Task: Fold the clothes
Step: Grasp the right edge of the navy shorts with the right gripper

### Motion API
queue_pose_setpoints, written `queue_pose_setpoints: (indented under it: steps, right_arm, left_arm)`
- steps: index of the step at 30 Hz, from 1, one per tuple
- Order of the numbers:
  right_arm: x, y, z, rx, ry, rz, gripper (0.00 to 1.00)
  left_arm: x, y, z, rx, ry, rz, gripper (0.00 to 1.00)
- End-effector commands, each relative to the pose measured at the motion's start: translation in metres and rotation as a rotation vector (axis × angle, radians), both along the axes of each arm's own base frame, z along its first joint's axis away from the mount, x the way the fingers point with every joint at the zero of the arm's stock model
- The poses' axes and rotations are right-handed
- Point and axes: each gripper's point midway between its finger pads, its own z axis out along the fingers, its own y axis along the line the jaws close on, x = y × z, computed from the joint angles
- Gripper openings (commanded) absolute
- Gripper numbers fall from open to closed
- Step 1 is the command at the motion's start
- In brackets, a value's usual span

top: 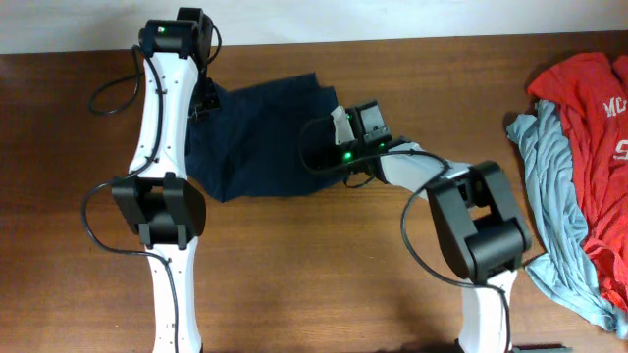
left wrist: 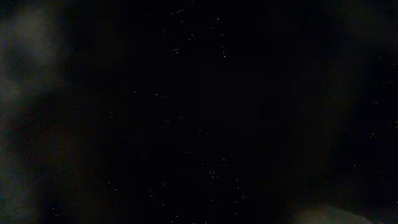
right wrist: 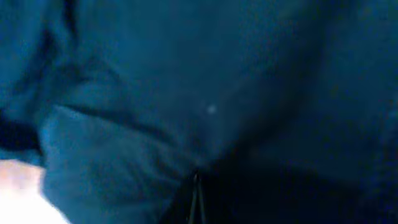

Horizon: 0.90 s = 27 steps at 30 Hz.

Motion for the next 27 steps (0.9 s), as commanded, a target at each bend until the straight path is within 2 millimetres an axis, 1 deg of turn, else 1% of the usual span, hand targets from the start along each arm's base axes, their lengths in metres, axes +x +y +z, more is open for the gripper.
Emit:
queue_pose_setpoints:
  steps: [1, 3, 5, 8, 11, 12, 13, 16, 18, 21, 24, 25, 27]
  right_arm:
    - [0.0, -0.005, -0.018, -0.027, 0.035, -0.034, 0.04]
    - [-0.006, -0.008, -0.027, -0.046, 0.07, -0.038, 0.04]
    - [-0.014, -0.015, -0.038, -0.089, 0.118, -0.051, 0.04]
    - [-0.033, -0.022, -0.05, -0.142, 0.203, -0.052, 0.04]
    - [-0.051, -0.029, -0.058, -0.182, 0.288, -0.057, 0.04]
    - [-0.056, -0.034, -0.061, -0.208, 0.314, -0.064, 0.04]
    - [-0.061, -0.039, -0.064, -0.233, 0.337, -0.071, 0.04]
    - [-0.083, -0.066, -0.071, -0.334, 0.444, -0.105, 0.04]
    - [-0.091, -0.077, -0.067, -0.355, 0.49, -0.121, 0.04]
    - [-0.094, -0.097, -0.053, -0.391, 0.522, -0.172, 0.04]
    - [-0.092, -0.137, -0.036, -0.527, 0.491, -0.245, 0.04]
    - [-0.091, -0.144, -0.032, -0.552, 0.473, -0.243, 0.04]
    - [-0.088, -0.149, -0.024, -0.562, 0.434, -0.21, 0.04]
  left_arm:
    - [0.0, -0.01, 0.018, -0.023, -0.039, -0.025, 0.1]
    - [-0.001, -0.012, 0.018, -0.023, -0.039, -0.03, 0.1]
    - [0.0, -0.014, 0.018, -0.022, -0.039, -0.034, 0.1]
    - [0.0, -0.017, 0.018, -0.019, -0.043, -0.043, 0.1]
    - [-0.001, -0.011, 0.02, 0.022, -0.034, -0.06, 0.11]
    - [-0.001, -0.008, 0.021, 0.038, -0.032, -0.065, 0.11]
    - [-0.001, -0.007, 0.021, 0.038, -0.026, -0.086, 0.13]
    - [-0.002, -0.002, 0.027, 0.039, -0.034, -0.093, 0.19]
    - [-0.002, -0.001, 0.031, 0.039, -0.043, -0.091, 0.21]
    - [-0.002, 0.001, 0.033, 0.043, -0.046, -0.088, 0.25]
    - [-0.002, 0.002, 0.033, 0.044, -0.043, -0.097, 0.25]
    - [-0.002, 0.001, 0.033, 0.044, -0.043, -0.097, 0.25]
    - [-0.002, 0.001, 0.033, 0.044, -0.043, -0.098, 0.23]
